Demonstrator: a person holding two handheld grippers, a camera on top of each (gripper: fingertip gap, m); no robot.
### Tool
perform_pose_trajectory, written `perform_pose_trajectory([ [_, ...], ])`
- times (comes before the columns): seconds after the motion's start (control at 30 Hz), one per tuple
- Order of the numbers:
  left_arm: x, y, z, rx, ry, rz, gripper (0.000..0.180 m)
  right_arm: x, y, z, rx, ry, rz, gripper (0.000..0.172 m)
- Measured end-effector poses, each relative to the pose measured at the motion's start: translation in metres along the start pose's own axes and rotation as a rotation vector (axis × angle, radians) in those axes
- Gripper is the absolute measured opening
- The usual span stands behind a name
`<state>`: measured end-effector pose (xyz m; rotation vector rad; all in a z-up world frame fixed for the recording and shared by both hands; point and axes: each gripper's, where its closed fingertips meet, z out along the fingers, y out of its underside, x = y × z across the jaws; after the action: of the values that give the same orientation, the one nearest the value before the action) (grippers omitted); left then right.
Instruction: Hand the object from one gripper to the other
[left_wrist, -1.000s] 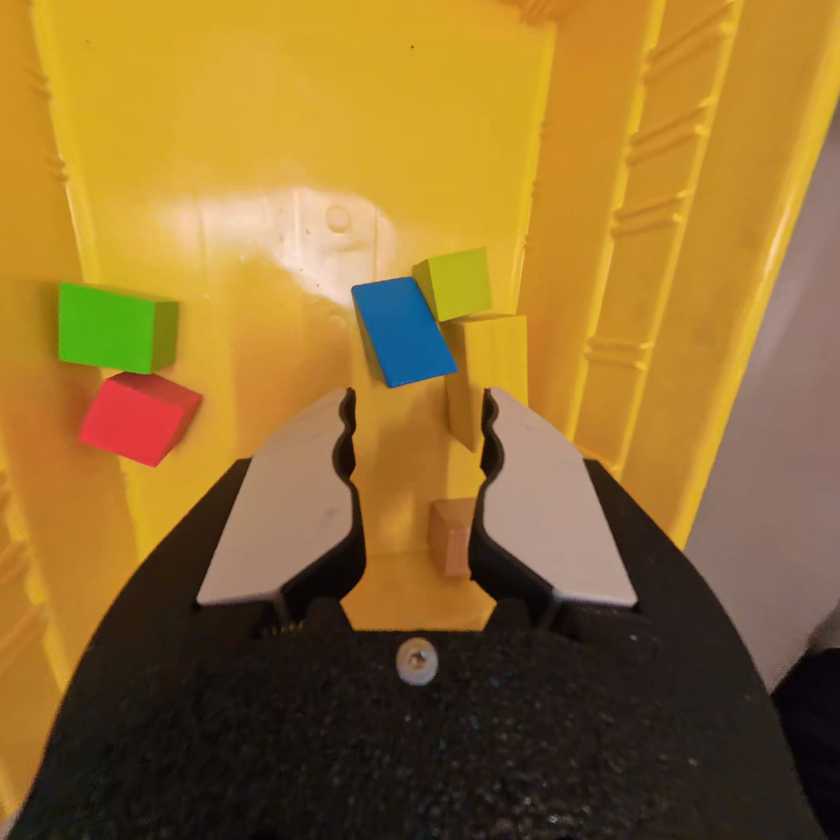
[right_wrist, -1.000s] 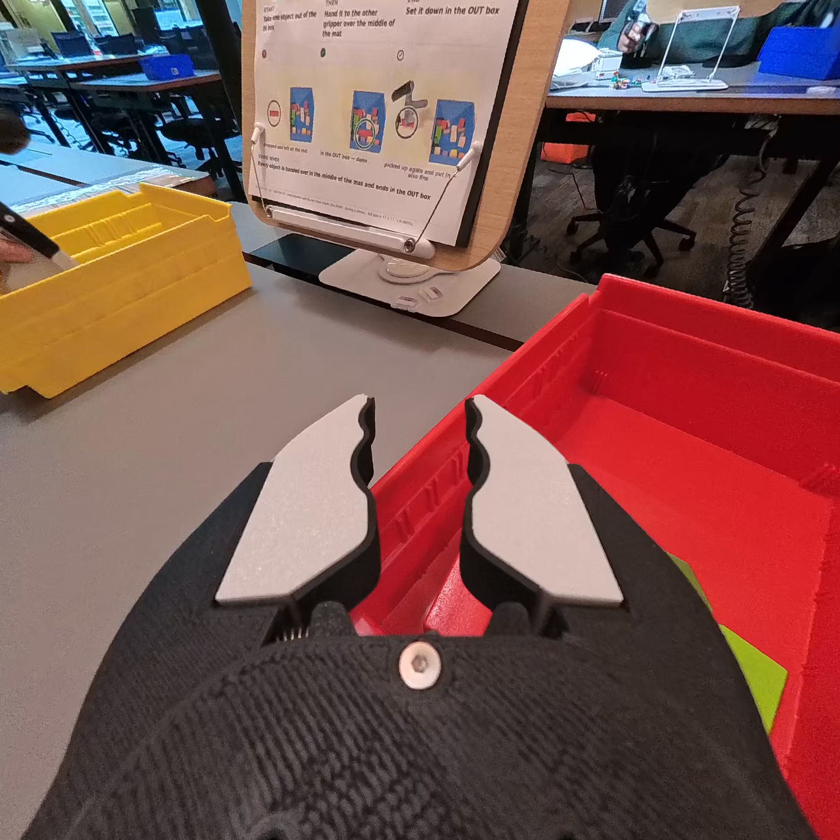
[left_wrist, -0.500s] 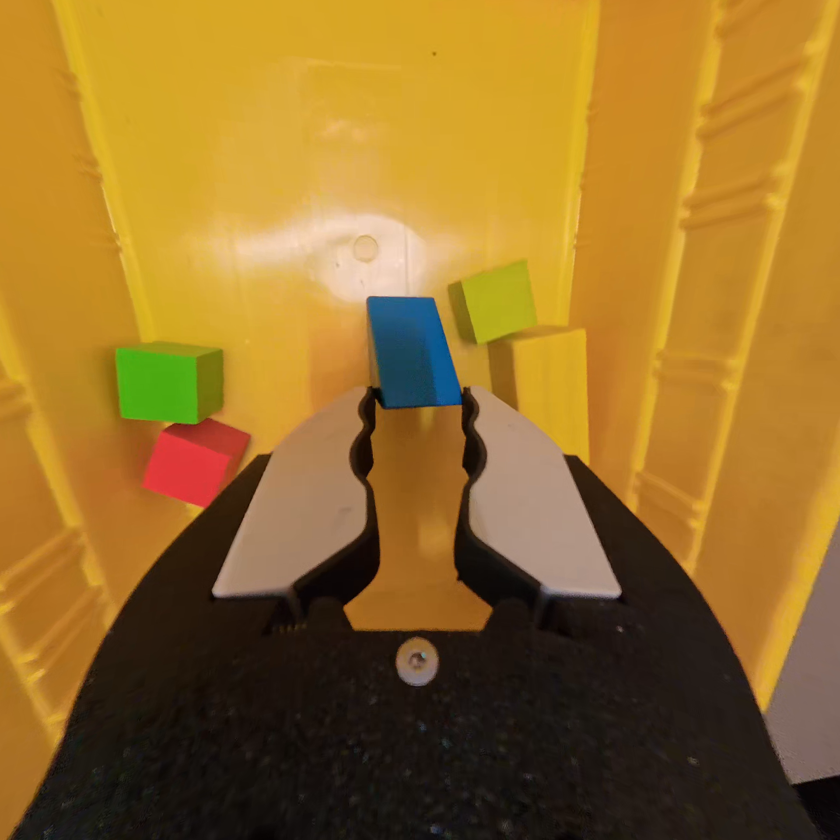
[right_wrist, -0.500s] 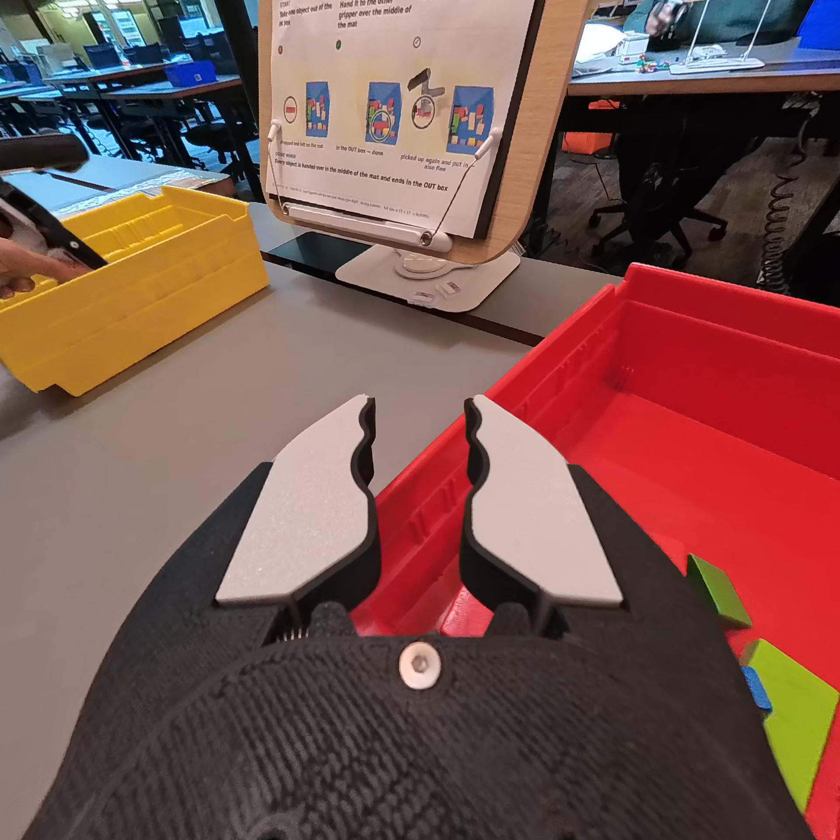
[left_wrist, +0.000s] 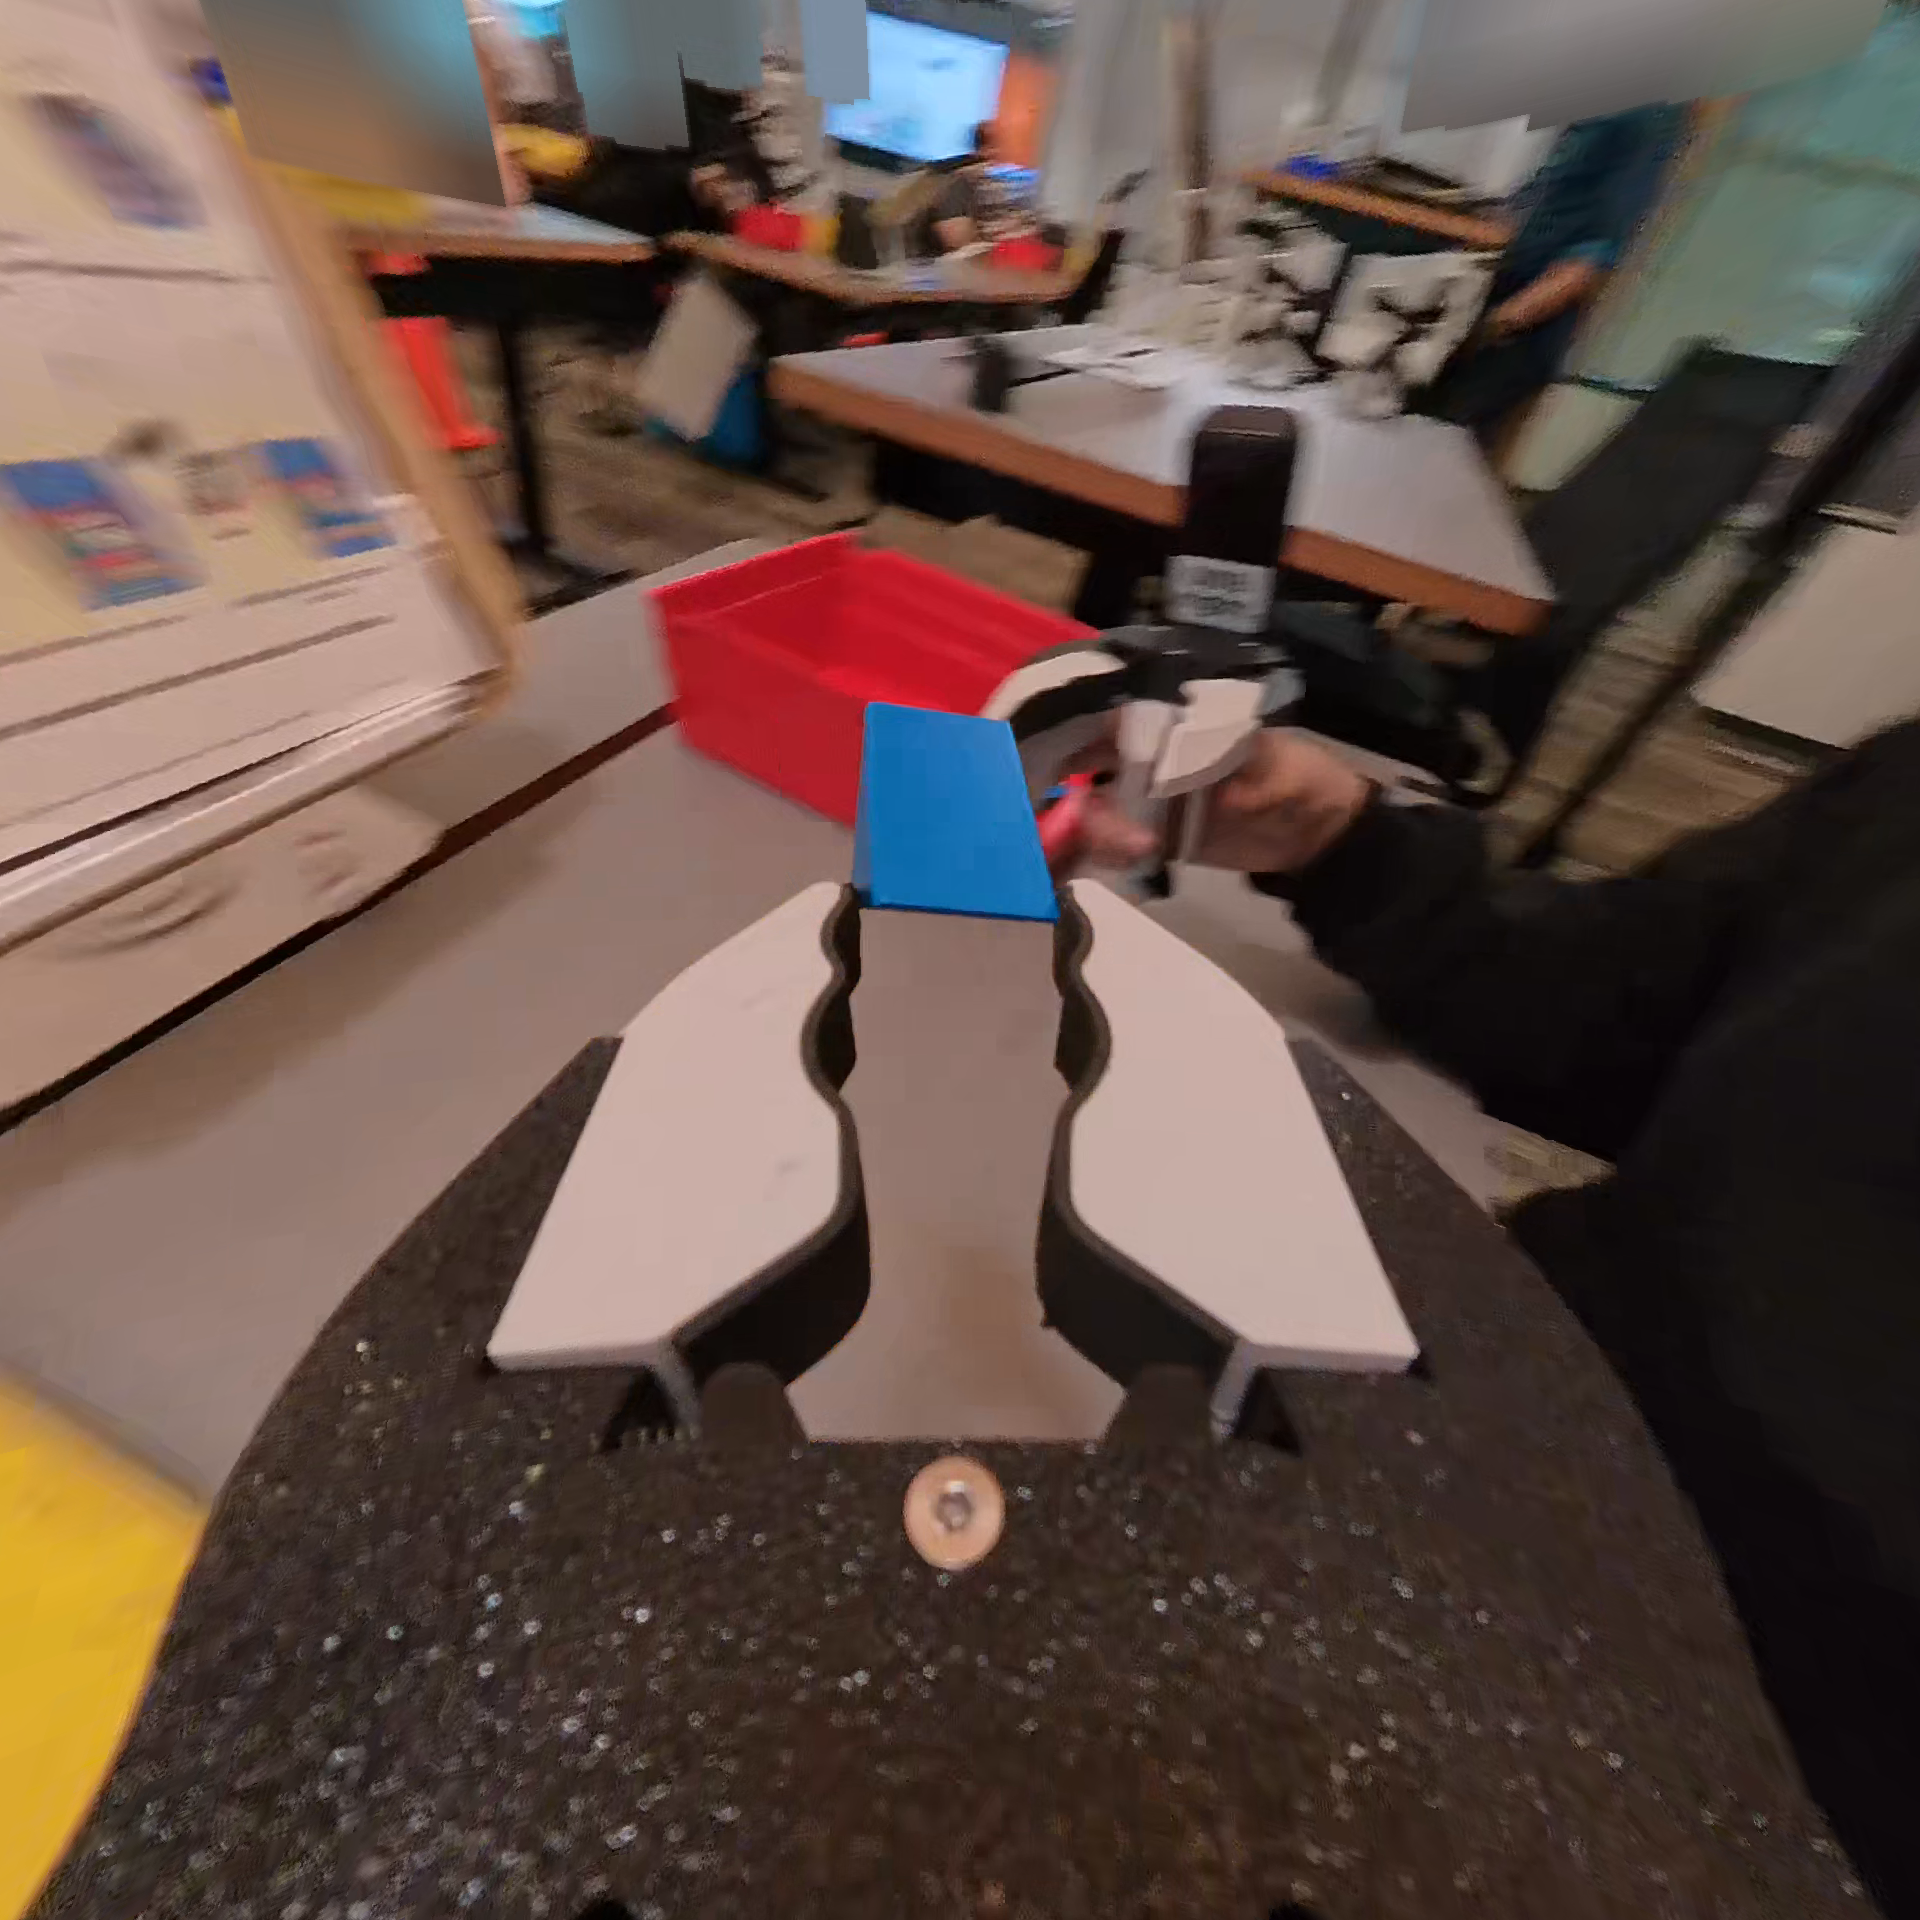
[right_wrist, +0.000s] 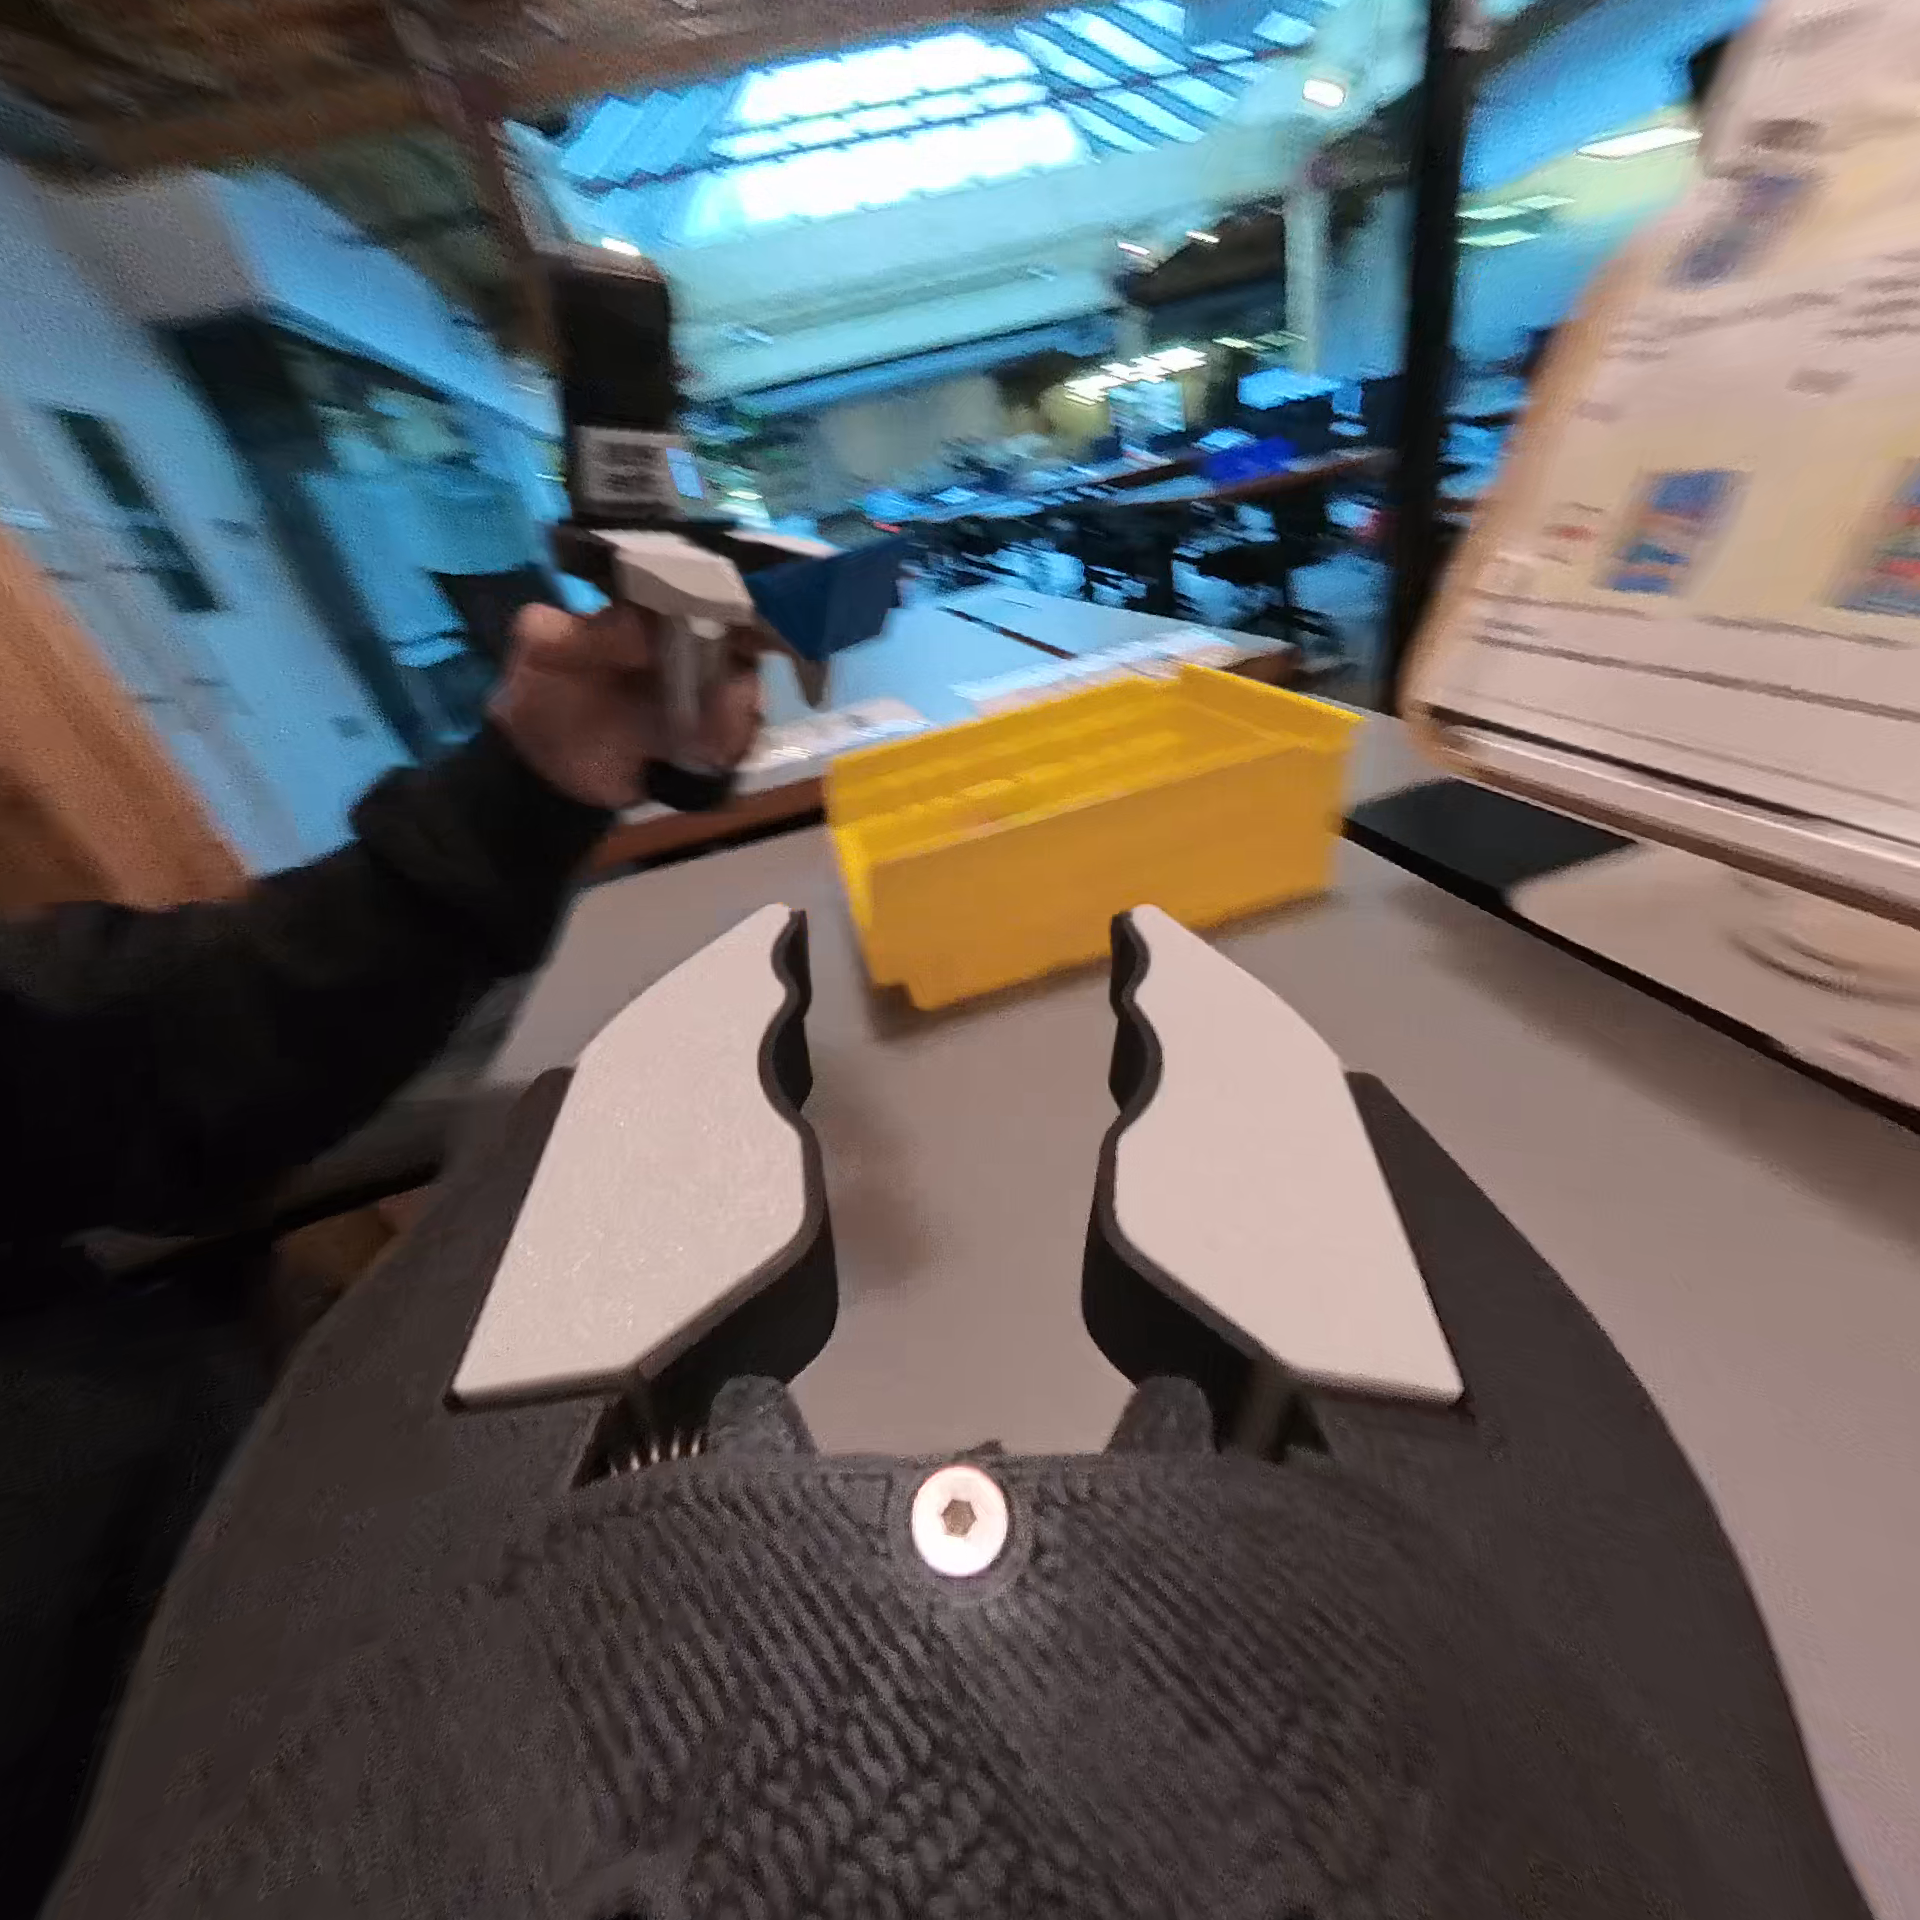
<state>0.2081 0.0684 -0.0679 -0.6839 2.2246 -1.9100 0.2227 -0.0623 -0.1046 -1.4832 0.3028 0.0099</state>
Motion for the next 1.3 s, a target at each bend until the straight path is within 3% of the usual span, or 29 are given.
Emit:
perform_pose_trajectory([
  [0.1, 0.043, 0.007, 0.036, 0.029, 0.180, 0.025, 0.035, -0.037, -0.004, 0.016, 0.030, -0.161, -0.021, 0.059],
  [0.23, 0.066, 0.019, 0.067, 0.063, 0.263, 0.029, 0.034, -0.061, -0.007, 0.020, 0.048, -0.246, -0.091, 0.056],
  [0.3, 0.069, 0.022, 0.074, 0.090, 0.289, 0.002, 0.034, -0.062, -0.005, 0.021, 0.038, -0.238, -0.101, 0.047],
  [0.33, 0.071, 0.022, 0.075, 0.108, 0.306, -0.020, 0.034, -0.057, -0.005, 0.020, 0.037, -0.208, -0.116, 0.034],
  [0.63, 0.074, 0.028, 0.074, 0.135, 0.299, -0.068, 0.033, -0.058, -0.001, 0.020, 0.021, -0.218, -0.128, 0.033],
  [0.73, 0.079, 0.031, 0.077, 0.105, 0.315, -0.064, 0.033, -0.055, -0.007, 0.021, 0.053, -0.188, -0.123, 0.061],
  [0.8, 0.079, 0.031, 0.080, 0.100, 0.307, -0.058, 0.033, -0.065, -0.003, 0.018, 0.033, -0.253, -0.168, 0.035],
  [1.0, 0.073, 0.032, 0.082, 0.097, 0.260, -0.072, 0.030, -0.060, 0.002, 0.018, -0.018, -0.212, -0.194, 0.035],
  [1.17, 0.046, 0.032, 0.076, 0.142, 0.068, -0.040, 0.043, -0.013, 0.000, 0.005, -0.019, 0.016, -0.123, 0.035],
  [1.23, 0.033, 0.035, 0.071, 0.141, -0.024, -0.029, 0.057, 0.021, -0.009, -0.018, 0.003, 0.200, -0.089, 0.035],
  [1.3, 0.019, 0.040, 0.065, 0.121, -0.121, -0.010, 0.058, 0.060, -0.020, -0.061, 0.016, 0.438, -0.092, 0.035],
])
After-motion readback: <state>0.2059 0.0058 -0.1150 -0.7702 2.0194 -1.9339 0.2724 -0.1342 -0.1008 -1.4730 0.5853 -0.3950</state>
